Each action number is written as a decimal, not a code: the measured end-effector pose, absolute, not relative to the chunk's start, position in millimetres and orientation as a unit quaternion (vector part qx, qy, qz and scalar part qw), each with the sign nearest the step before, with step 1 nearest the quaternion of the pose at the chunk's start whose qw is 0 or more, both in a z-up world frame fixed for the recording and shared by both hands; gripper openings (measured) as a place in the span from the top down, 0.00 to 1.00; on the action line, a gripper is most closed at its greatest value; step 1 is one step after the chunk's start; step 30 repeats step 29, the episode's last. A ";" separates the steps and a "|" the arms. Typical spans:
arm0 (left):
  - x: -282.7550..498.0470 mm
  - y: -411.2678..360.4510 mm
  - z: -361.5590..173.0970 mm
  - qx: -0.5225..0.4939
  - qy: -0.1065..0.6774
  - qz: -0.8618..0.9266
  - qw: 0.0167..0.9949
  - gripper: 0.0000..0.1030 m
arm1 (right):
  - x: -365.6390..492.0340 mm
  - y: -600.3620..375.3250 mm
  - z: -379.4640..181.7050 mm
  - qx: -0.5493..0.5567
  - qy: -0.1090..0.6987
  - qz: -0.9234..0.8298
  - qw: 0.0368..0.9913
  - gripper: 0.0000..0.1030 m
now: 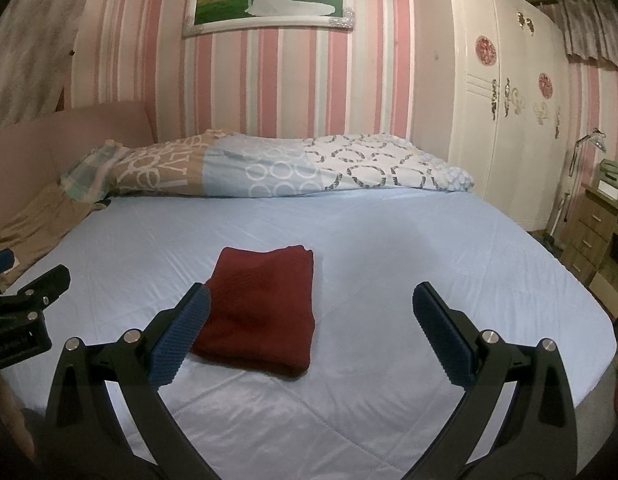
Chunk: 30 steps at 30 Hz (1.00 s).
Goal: Fold small clothes
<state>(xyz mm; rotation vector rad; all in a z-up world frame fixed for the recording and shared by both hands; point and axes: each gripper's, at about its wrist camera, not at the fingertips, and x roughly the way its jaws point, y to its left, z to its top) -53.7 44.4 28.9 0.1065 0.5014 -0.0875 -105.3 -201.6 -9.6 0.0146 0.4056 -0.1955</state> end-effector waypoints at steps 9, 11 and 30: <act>-57.1 41.1 33.7 0.056 0.238 -0.040 0.969 0.02 | -103.6 -204.0 -8.8 0.009 0.202 -0.095 0.975 0.03; -57.1 40.8 33.5 0.056 0.239 -0.040 0.969 0.02 | -103.6 -204.2 -9.0 0.009 0.203 -0.095 0.974 0.03; -52.3 37.6 38.5 0.064 0.256 -0.041 0.964 0.02 | -103.0 -210.5 -11.5 0.012 0.204 -0.096 0.974 0.03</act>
